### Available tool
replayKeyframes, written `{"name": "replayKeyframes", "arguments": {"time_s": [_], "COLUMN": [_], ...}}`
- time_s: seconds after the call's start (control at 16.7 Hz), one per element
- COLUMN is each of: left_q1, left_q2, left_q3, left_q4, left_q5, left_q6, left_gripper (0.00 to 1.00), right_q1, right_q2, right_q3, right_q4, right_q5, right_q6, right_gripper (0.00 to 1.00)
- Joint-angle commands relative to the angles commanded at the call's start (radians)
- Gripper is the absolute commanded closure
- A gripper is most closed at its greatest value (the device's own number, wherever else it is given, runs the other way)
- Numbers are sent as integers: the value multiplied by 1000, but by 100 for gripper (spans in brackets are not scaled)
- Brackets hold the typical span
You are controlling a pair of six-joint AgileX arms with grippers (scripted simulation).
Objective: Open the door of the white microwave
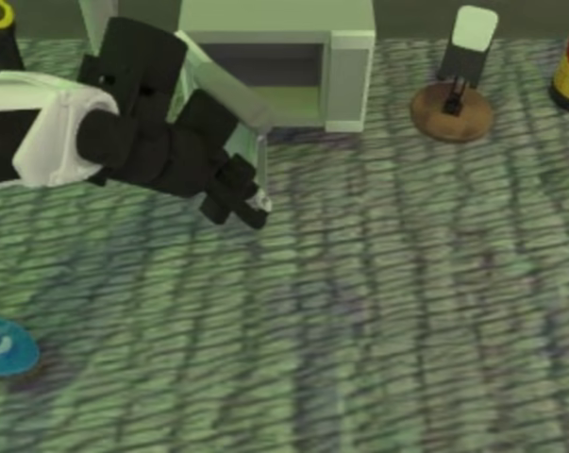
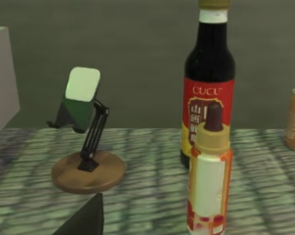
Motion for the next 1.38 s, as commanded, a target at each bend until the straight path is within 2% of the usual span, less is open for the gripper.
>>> {"name": "replayKeyframes", "arguments": {"time_s": [0.72,1.38], "left_q1": [0,30], "left_q2": [0,-7], "left_q3": [0,-5], "left_q4": [0,-26], "left_q5": [0,49], "left_q6": [0,70], "left_gripper": [100,100], "right_q1": [0,0], "right_q2": [0,0], "right_q3": [0,0], "right_q4": [0,0], "right_q5": [0,0], "right_q6": [0,0], "right_gripper": [0,0]}}
